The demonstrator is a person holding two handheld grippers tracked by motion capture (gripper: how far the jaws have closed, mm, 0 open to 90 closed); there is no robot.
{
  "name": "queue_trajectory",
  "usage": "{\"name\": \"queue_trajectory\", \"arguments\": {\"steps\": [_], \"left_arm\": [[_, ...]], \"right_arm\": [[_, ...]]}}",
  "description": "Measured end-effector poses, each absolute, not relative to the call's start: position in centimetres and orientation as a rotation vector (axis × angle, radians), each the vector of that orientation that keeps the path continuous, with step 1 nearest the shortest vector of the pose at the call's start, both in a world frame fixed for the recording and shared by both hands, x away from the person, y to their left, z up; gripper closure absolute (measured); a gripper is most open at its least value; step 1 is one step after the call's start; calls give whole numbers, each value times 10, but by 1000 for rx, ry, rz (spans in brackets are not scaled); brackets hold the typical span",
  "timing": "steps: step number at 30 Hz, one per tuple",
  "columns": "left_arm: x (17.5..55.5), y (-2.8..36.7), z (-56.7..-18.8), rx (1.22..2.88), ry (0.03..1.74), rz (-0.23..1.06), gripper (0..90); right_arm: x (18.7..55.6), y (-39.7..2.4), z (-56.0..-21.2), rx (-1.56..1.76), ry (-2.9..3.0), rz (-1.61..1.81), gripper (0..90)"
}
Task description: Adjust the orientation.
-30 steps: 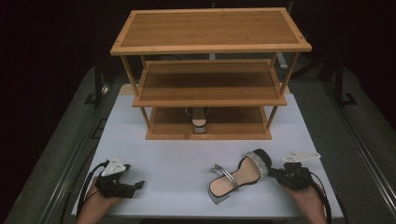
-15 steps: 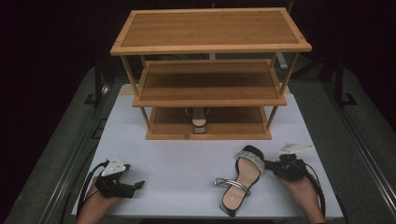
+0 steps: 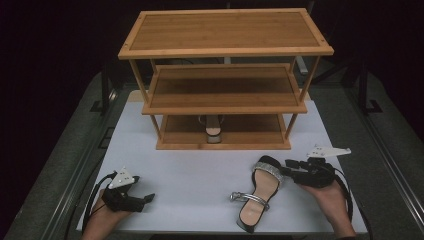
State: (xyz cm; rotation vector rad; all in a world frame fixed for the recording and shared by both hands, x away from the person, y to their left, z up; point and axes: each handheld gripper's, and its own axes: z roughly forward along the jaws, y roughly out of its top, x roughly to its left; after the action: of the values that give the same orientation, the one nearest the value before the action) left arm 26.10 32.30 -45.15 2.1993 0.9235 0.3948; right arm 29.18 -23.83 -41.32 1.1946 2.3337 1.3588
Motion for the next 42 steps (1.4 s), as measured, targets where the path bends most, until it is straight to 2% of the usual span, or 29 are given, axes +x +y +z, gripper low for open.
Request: {"name": "queue_trajectory", "arguments": {"steps": [9,11,12,13,22,42], "left_arm": [[261,323,-452,2197,924,396,127],[261,323,-452,2198,923,396,127],[261,323,-452,2198,923,397,127],[261,323,-452,2199,922,397,127],[261,323,-451,2200,922,397,127],[261,323,-452,2197,925,394,127]], "right_arm": [[311,-208,-427,1145,2450,1296,483],[315,-206,-431,1158,2474,1269,496],[316,-205,-434,1151,2495,1297,587],[316,-204,-433,1133,2496,1309,597],[325,-193,-426,1076,2497,1329,608],[373,-107,-421,842,2615,1470,602]]}}
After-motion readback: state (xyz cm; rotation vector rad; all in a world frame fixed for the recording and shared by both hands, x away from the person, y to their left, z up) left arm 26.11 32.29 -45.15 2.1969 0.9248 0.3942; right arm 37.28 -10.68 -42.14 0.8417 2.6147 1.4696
